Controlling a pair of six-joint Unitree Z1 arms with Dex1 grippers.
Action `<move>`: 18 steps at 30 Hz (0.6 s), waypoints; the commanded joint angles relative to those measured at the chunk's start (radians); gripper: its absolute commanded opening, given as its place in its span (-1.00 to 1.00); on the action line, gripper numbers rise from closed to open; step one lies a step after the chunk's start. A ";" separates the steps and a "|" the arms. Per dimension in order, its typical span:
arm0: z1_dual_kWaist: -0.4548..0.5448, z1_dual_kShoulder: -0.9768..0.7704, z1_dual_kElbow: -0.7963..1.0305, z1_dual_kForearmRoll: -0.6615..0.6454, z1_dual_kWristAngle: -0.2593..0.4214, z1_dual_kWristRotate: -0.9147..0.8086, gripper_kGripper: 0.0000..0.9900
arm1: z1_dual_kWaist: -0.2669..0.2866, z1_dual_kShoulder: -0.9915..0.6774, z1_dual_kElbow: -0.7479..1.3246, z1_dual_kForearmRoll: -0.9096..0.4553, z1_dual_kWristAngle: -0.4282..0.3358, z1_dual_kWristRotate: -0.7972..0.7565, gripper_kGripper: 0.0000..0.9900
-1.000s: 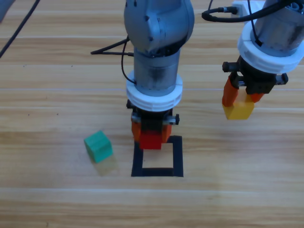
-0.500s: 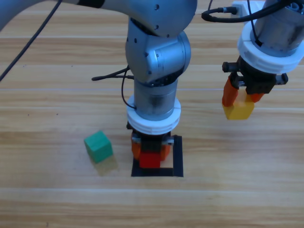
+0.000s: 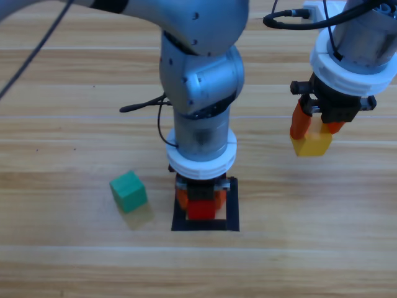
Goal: Stack the blocks in the rectangular block: red at the bottom, yellow in the middle, green on top
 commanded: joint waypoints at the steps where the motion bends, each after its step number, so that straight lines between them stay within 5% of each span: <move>1: -0.016 -0.022 0.046 -0.030 -0.010 -0.005 -1.00 | 0.026 0.028 0.022 0.009 0.005 -0.007 -1.00; 18: -0.036 -0.033 0.046 -0.039 0.006 0.018 -1.00 | 0.026 0.028 0.022 0.009 0.003 -0.013 -1.00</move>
